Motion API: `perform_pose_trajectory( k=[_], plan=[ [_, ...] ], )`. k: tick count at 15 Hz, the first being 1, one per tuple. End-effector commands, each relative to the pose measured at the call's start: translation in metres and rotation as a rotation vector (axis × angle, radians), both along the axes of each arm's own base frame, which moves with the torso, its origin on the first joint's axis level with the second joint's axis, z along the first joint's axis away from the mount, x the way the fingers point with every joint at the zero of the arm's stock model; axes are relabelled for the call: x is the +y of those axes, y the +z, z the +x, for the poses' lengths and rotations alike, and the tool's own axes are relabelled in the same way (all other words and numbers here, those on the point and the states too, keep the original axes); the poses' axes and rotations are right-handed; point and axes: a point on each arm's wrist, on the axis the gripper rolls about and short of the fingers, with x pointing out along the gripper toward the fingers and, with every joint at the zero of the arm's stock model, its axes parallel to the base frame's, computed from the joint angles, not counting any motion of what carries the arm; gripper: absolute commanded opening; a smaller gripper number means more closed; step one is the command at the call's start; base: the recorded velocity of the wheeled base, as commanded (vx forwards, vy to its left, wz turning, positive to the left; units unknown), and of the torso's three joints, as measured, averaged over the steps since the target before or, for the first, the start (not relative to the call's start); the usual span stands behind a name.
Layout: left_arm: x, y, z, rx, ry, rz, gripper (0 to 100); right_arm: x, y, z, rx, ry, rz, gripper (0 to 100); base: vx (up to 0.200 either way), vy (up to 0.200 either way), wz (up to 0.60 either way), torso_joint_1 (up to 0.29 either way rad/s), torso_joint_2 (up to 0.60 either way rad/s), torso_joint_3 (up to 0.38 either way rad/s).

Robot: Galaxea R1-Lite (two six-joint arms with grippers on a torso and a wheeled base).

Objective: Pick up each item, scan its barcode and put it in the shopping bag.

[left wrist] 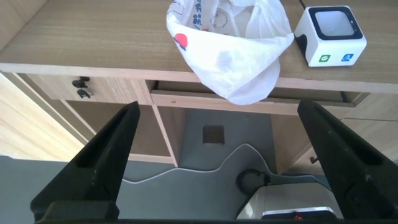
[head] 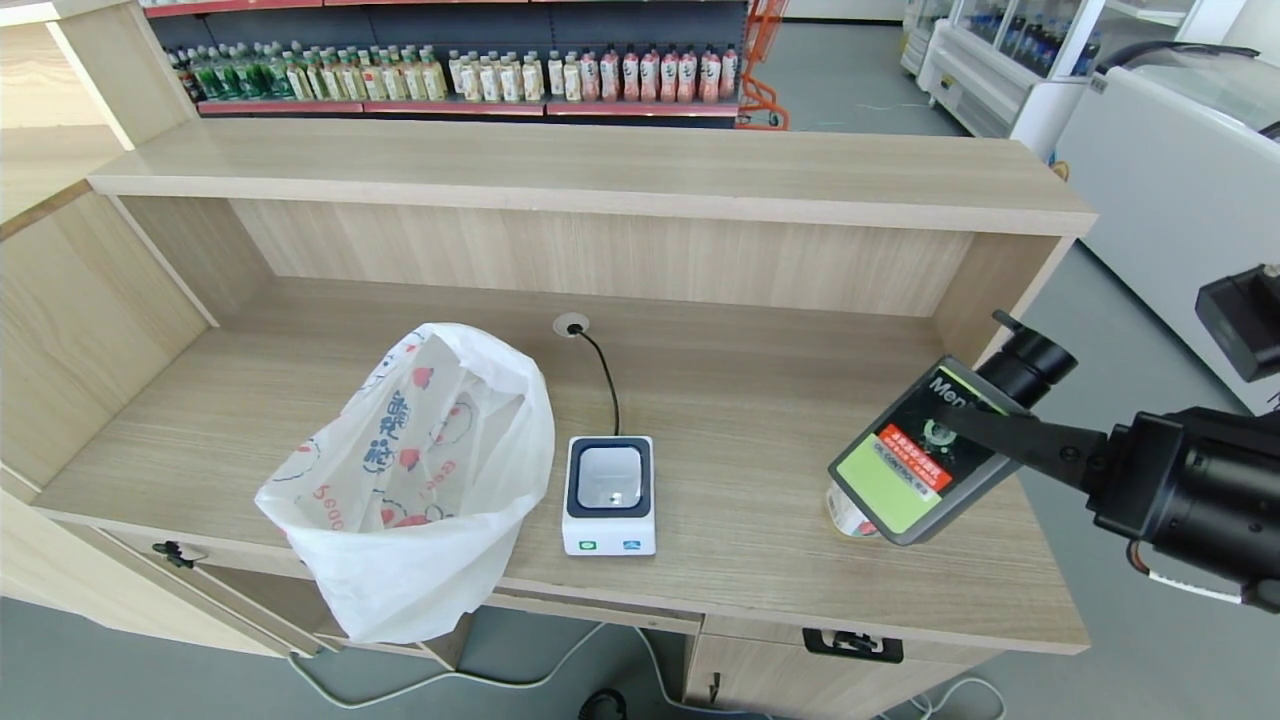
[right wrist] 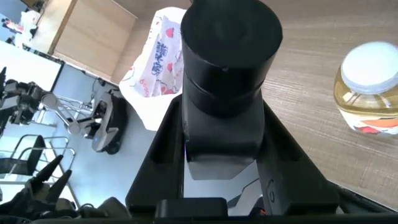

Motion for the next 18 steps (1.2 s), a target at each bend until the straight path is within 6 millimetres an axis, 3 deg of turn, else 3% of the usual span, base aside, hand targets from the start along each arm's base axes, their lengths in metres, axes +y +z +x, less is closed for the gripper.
perform_pose_trajectory(
  k=[1,7,10,14,18],
  plan=[
    [0.000,0.000,0.000,0.000,0.000,0.000,100,0.002,0.000,0.003,-0.003,0.001,0.003,0,0.000,0.200,0.00,-0.002,0.00,0.002],
    [0.000,0.000,0.000,0.000,0.000,0.000,100,0.015,-0.011,0.026,0.001,-0.009,-0.007,0,0.000,0.200,0.00,0.006,0.00,0.001],
    [0.000,0.000,0.000,0.000,-0.001,0.001,100,0.024,-0.026,0.060,0.004,-0.181,-0.038,0,0.000,0.200,0.00,0.004,0.00,0.004],
    [0.000,0.000,0.000,0.000,0.000,0.000,100,0.039,-0.048,0.095,0.049,-0.285,-0.079,0,0.000,0.200,0.00,0.001,0.00,0.002],
    [0.000,0.000,0.000,0.000,-0.001,0.001,100,0.052,-0.049,0.116,0.050,-0.293,-0.065,0,0.000,0.100,0.00,0.001,0.00,0.000]
  ],
)
